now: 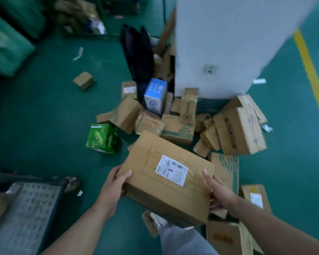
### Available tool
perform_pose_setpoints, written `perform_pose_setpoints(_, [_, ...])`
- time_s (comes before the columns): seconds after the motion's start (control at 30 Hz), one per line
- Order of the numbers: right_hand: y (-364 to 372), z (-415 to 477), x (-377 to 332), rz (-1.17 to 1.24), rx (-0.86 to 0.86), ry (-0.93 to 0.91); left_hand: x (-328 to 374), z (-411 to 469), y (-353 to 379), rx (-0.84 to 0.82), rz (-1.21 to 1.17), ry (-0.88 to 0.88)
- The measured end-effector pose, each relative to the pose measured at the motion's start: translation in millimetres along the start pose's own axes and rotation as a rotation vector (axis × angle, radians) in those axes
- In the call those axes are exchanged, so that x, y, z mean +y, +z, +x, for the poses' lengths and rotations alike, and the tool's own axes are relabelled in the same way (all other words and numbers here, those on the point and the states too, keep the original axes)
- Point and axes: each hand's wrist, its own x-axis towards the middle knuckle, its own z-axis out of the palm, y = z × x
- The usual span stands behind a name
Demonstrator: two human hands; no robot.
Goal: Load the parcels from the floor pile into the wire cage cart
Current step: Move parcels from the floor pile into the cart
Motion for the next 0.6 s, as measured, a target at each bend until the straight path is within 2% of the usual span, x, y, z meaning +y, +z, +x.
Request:
perform_pose_setpoints(0.13, [75.4, -15.5, -9.7, -0.091, -0.046, 0.081, -8.0, -38.6, -93.5, 0.065, -0.1, 0.09])
perform_pose_setpoints(0.2, [120.7, -24.9, -7.3, -0.114, -0.066, 0.062, -17.6, -61.8, -146.6, 0.098, -0.152, 0.133])
perform_pose_setpoints(0.33, [221.4, -67.0, -3.0, -0.195, -0.131, -0.122, -59.7, -112.1, -260.3, 0.222, -0.278, 0.204])
perform_pose_setpoints(0.47, [323.7, -118.0, 1.6, -0.398, -0.229, -0.318, -107.6, -165.9, -357.3, 0.44, -0.605, 0.242])
perform_pose_setpoints(0.6, [430.8, -161.1, 22.4, -0.559, -0.354, -0.399, -158.9, -210.7, -438.8, 0.643, -0.88, 0.296])
